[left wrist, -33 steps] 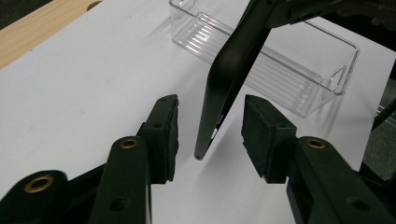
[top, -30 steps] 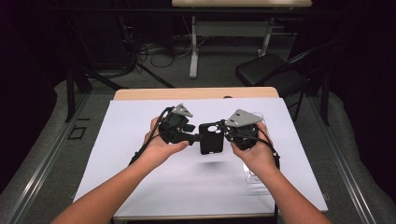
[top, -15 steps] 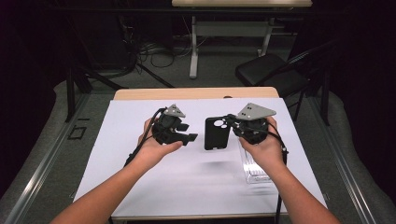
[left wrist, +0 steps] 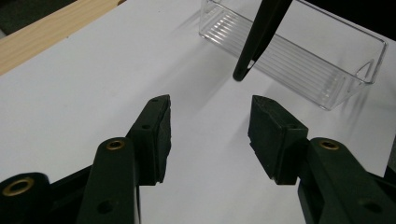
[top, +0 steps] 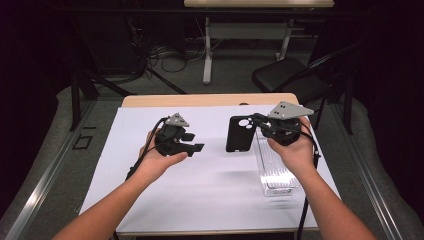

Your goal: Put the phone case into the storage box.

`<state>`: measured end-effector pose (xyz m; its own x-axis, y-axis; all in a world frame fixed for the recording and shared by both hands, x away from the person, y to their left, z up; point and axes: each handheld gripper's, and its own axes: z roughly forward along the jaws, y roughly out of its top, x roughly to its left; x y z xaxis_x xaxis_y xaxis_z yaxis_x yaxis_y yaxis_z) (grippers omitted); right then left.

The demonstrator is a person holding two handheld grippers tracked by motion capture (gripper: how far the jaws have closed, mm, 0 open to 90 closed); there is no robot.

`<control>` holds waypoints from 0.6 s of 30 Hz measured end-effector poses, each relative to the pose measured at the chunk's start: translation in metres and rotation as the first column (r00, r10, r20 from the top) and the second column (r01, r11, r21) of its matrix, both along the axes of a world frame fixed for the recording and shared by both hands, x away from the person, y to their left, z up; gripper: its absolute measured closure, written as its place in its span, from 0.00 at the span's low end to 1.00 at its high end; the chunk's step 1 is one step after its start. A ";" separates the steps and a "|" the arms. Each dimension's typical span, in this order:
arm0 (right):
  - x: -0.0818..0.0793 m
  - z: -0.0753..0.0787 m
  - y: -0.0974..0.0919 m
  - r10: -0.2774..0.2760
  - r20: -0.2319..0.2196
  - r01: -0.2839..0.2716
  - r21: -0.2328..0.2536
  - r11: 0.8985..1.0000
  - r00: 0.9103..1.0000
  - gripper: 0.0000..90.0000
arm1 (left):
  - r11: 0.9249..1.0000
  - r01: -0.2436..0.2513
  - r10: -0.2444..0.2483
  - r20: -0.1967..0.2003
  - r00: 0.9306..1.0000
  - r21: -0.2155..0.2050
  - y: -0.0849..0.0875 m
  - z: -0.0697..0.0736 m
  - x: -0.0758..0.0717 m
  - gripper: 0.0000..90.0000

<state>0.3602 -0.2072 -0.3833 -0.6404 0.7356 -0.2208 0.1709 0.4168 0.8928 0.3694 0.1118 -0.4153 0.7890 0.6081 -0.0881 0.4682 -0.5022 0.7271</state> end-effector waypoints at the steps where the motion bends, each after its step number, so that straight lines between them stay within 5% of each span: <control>1: 0.000 0.001 -0.001 -0.001 0.006 0.001 -0.003 1.000 1.000 0.91 | 1.000 -0.003 0.003 0.004 1.000 0.002 0.001 0.000 0.000 0.55; 11: 0.008 0.007 -0.019 -0.026 0.051 0.027 -0.007 1.000 0.998 0.91 | 0.999 -0.043 0.043 0.004 0.999 -0.007 0.016 -0.003 -0.001 0.51; 18: 0.013 0.009 -0.030 -0.054 0.066 0.054 -0.006 0.998 0.996 0.91 | 0.998 -0.060 0.060 -0.014 0.998 -0.006 0.020 -0.006 0.001 0.37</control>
